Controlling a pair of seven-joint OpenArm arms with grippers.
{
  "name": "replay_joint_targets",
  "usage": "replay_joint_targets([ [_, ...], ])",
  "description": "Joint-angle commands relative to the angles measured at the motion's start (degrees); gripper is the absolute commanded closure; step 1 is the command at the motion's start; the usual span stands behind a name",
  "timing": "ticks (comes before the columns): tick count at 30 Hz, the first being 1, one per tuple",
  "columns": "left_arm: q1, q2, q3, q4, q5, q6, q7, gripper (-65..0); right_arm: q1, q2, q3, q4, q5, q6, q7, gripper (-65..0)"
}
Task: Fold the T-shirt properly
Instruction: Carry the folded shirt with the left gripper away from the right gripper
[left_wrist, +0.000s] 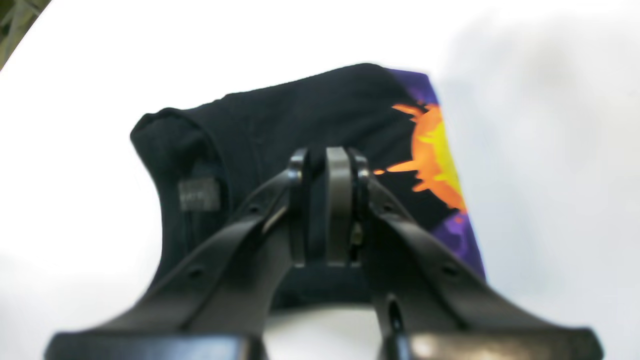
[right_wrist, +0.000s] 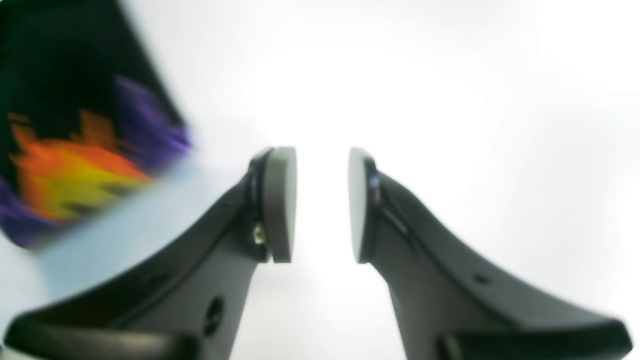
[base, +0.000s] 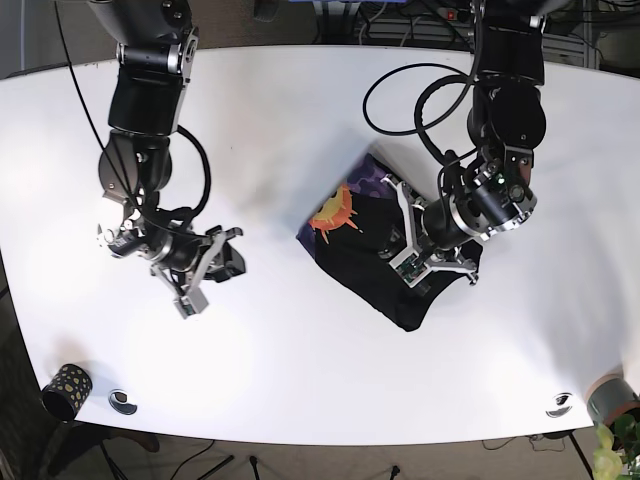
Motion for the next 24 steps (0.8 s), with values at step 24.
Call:
replay_joint_targets([
  [24, 5.32, 2.9, -11.33, 2.84, 0.22, 7.94, -0.44, -4.6, -1.6, -1.63, -23.97, -7.4, 1.37, 0.47, 15.01, -15.9],
])
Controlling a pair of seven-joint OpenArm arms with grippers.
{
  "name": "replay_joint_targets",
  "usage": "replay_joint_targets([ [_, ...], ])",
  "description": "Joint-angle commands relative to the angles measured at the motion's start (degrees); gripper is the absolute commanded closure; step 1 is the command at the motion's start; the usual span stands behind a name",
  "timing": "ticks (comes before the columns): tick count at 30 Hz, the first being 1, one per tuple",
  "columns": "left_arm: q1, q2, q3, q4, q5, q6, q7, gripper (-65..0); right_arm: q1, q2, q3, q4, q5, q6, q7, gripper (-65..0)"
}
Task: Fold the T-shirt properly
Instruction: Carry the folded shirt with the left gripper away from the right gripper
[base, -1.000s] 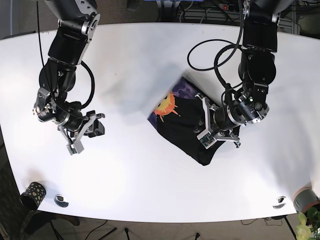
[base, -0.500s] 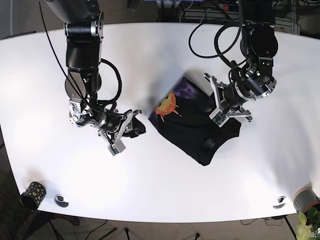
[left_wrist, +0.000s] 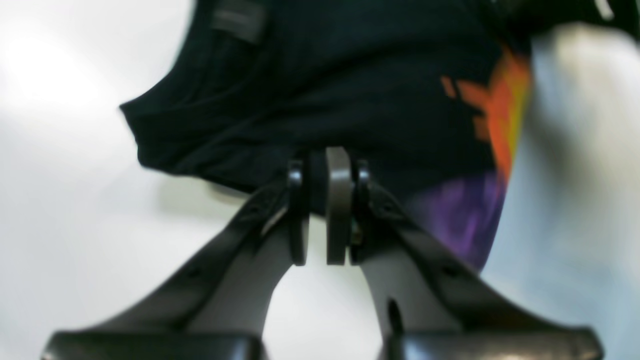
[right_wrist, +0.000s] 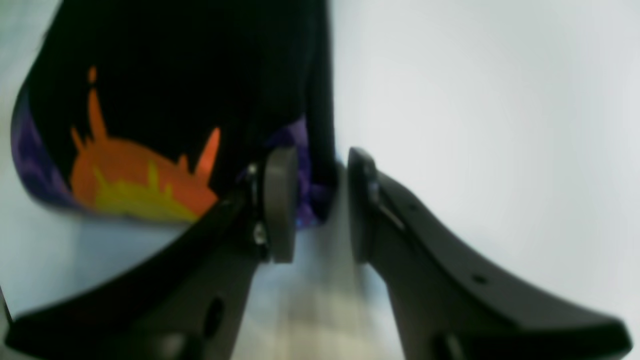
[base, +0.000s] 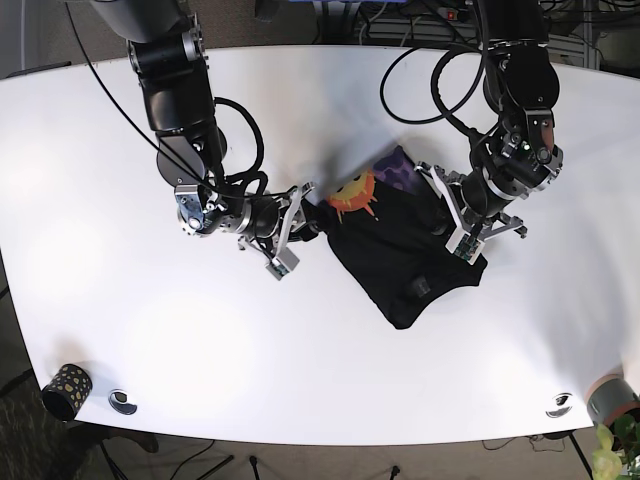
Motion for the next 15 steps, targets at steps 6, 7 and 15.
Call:
replay_joint_targets([
  [6, -2.22, 0.74, -0.16, 0.94, -0.96, 8.22, -3.51, -19.7, -5.83, -2.94, -6.49, 16.07, 0.21, 0.56, -5.67, -15.9],
  [7, -2.22, 0.74, -0.07, 0.94, -0.96, 9.45, -4.65, -22.1, -6.53, -3.46, -7.02, 18.36, 0.21, 0.56, -7.08, -15.9],
  [15, -2.57, 0.65, 3.97, 0.77, -0.96, 17.01, -6.94, -30.1, -9.88, -2.06, -5.17, 27.94, 0.65, 0.56, -14.55, -15.9],
])
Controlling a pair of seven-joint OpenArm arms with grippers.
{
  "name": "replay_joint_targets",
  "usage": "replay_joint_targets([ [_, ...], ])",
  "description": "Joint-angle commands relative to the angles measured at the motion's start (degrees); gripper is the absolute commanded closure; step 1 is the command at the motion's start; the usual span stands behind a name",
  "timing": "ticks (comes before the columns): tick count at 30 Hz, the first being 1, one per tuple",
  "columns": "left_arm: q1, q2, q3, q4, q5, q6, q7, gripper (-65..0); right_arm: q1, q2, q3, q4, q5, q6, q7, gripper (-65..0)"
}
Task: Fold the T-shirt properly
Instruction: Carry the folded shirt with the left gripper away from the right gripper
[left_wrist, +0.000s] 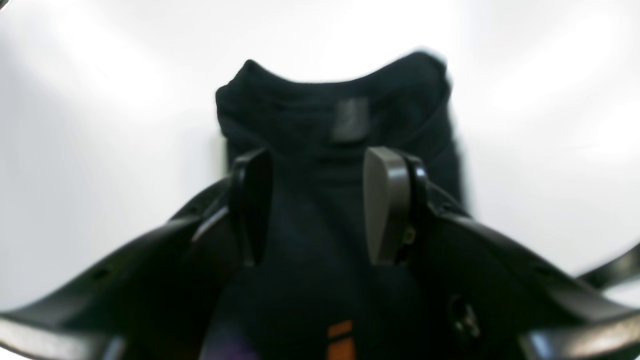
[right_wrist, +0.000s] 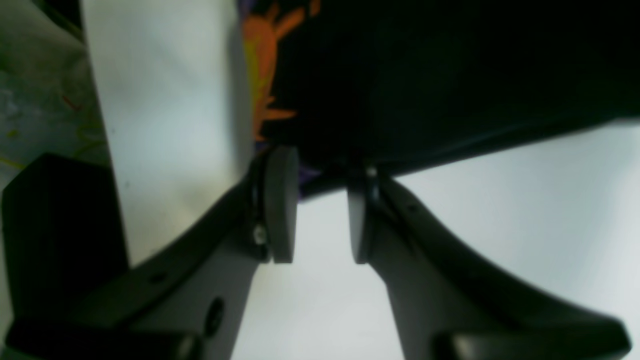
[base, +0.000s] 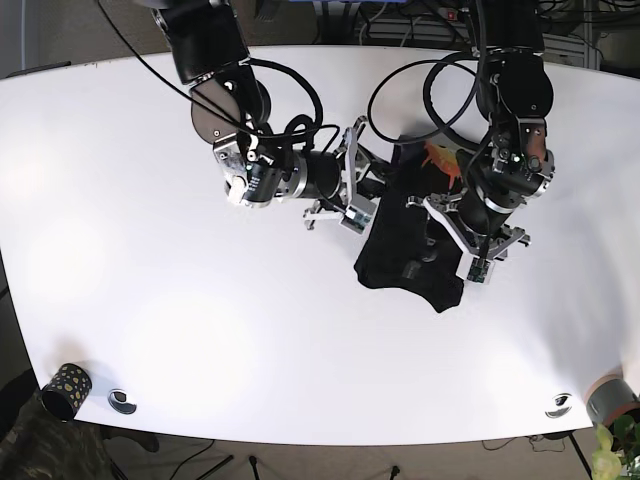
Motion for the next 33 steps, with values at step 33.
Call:
replay_joint_targets([
  [33, 4.78, -12.73, -0.27, -28.84, 3.63, 7.34, -14.0, -36.7, -1.86, 4.93, 22.5, 0.68, -0.05, -0.1, -0.19, -15.9],
])
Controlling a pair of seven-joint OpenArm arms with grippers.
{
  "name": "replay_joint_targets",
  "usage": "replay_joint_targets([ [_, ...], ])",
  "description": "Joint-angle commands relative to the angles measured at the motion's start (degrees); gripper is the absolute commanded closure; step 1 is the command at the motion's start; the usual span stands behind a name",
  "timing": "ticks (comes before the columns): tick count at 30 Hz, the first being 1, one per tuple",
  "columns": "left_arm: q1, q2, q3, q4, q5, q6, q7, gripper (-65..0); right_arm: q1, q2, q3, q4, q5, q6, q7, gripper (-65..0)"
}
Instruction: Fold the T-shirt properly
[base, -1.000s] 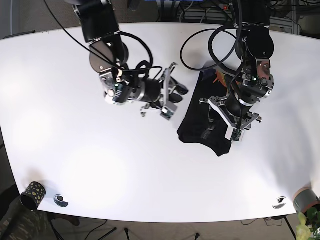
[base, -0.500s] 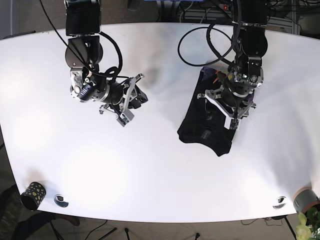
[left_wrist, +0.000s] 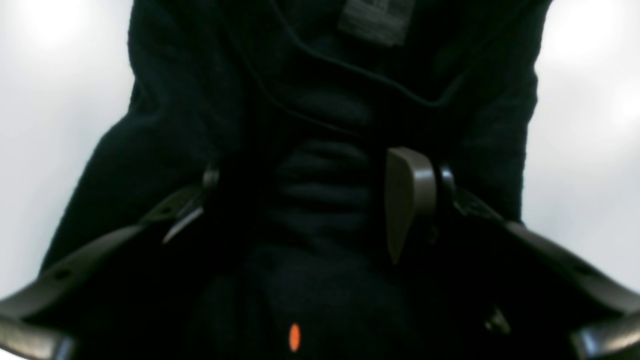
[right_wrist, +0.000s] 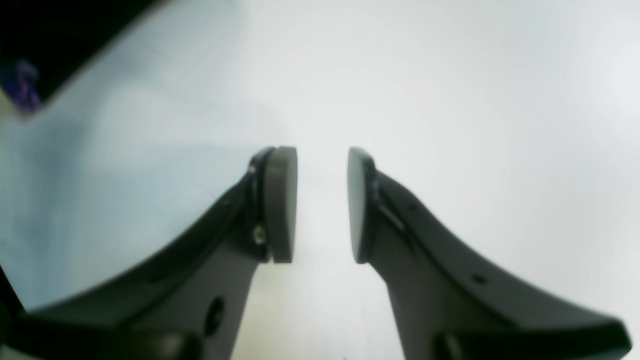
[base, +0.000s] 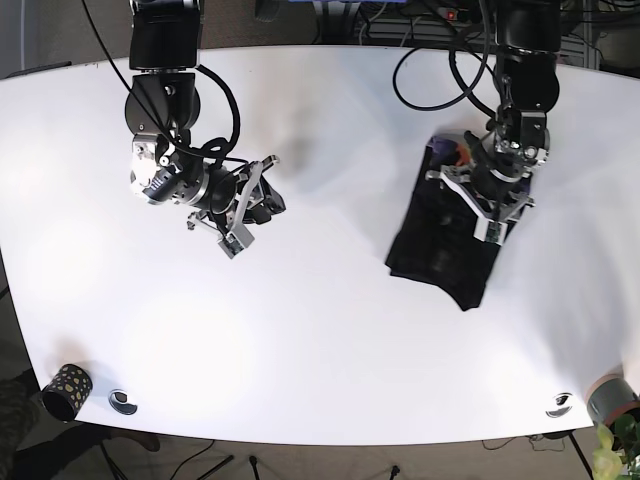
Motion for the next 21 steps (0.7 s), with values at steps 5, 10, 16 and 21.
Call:
replay_joint_targets([
  [5, -2.05, -8.54, -8.63, -10.36, 4.83, -5.99, 8.32, -36.7, 1.17, 0.17, 0.08, 1.36, 1.15, 0.36, 1.3, -15.9],
  [10, -3.55, -14.26, -17.78, -18.19, 5.01, -11.53, 8.14, -36.7, 1.09, 0.25, 0.16, 1.36, 1.15, 0.36, 1.3, -15.9],
  [16, -6.1, -21.47, -22.96, -29.53, 5.01, -12.5, 3.92, -36.7, 0.91, 0.25, 0.16, 1.36, 1.15, 0.36, 1.3, -15.9],
  [21, -6.62, -25.16, -23.23, -36.74, 4.74, -12.41, -3.38, -36.7, -0.41, 0.17, 0.08, 2.86, 1.15, 0.36, 1.38, -15.9],
])
